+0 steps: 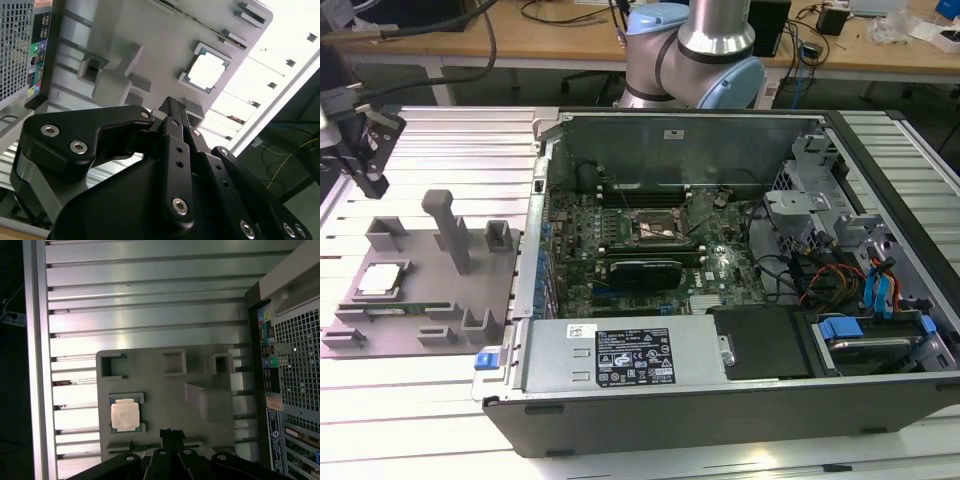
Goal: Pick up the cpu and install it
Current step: 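Reach for the cpu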
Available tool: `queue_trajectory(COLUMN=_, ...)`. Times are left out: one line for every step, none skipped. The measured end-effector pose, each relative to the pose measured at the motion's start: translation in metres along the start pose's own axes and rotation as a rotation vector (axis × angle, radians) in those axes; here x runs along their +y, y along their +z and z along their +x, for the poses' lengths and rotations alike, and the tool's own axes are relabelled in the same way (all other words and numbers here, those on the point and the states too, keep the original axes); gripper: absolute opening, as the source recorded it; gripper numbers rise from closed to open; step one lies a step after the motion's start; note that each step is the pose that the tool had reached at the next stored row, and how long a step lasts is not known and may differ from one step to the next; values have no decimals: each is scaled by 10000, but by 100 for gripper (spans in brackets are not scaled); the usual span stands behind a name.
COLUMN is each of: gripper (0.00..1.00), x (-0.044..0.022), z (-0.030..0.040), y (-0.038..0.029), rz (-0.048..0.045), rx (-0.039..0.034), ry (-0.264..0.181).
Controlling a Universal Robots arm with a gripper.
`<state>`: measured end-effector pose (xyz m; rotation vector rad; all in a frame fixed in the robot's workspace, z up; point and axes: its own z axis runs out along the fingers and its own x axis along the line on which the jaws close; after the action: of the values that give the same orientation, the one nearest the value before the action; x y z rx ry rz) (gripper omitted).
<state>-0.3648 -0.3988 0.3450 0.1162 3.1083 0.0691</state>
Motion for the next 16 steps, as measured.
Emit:
queue_trajectory(gripper=11, x=-3, z=30, y=13, rz=0, rx=-1, ry=0)
queue_trajectory(gripper=11, x=-5, z=52, y=22, rz=0, rx=0, ry=-1)
queue_trajectory(gripper=11, x=-7, z=77, y=34, rz=1, rx=1, ry=0)
queue_trajectory(gripper=11, x=-9, z=93, y=45, rz=0, rx=0, ry=0)
queue_trajectory(gripper=11, x=-12, z=117, y=61, rz=1, rx=0, ry=-1)
queue_trajectory(gripper=11, x=-13, z=134, y=71, rz=1, rx=0, ry=0)
queue_trajectory(gripper=11, x=-16, z=162, y=88, rz=0, rx=-1, ry=0)
queue_trajectory(gripper=11, x=-18, z=178, y=97, rz=0, rx=-1, ry=0)
queue_trajectory(gripper=11, x=-19, z=194, y=106, rz=0, rx=0, ry=0)
queue_trajectory(gripper=11, x=-21, z=211, y=118, rz=0, rx=0, ry=0)
queue_trajectory(gripper=11, x=-22, z=220, y=127, rz=0, rx=-1, ry=0)
queue_trajectory(gripper=11, x=-24, z=236, y=142, rz=0, rx=-1, ry=0)
queue_trajectory(gripper=11, x=-25, z=250, y=156, rz=0, rx=-1, ry=0)
queue_trajectory(gripper=11, x=-27, z=257, y=161, rz=1, rx=0, ry=0)
queue_trajectory(gripper=11, x=-27, z=258, y=161, rz=0, rx=1, ry=-2)
queue_trajectory(gripper=11, x=-27, z=259, y=161, rz=1, rx=0, ry=-2)
